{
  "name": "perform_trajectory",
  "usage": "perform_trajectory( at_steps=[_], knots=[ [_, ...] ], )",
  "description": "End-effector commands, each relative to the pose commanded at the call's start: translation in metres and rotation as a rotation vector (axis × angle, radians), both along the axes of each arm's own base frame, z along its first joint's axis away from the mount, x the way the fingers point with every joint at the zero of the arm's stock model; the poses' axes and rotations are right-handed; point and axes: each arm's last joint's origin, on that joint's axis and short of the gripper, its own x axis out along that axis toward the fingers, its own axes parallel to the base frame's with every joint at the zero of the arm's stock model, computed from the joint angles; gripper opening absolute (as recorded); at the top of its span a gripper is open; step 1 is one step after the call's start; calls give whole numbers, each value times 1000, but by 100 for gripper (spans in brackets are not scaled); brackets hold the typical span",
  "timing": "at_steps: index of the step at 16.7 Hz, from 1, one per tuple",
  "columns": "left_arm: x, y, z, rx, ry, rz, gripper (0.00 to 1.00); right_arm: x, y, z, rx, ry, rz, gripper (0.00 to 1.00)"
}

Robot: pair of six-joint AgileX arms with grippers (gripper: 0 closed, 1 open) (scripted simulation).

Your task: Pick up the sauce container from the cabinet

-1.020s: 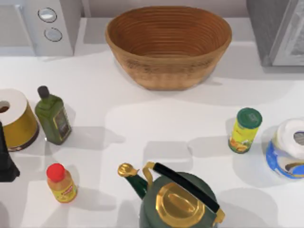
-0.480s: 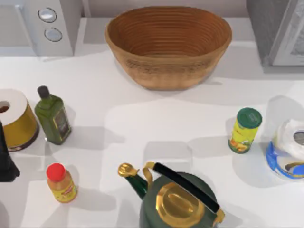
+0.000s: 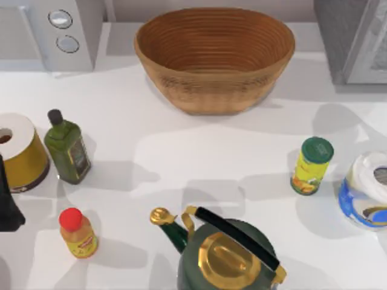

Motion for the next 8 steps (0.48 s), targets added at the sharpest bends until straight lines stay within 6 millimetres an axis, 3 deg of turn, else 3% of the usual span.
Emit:
perform_trajectory(
  at_steps=[8],
  knots=[
    [0, 0, 0, 0, 0, 0, 100, 37, 34, -17, 9, -7, 139, 0]
  ],
)
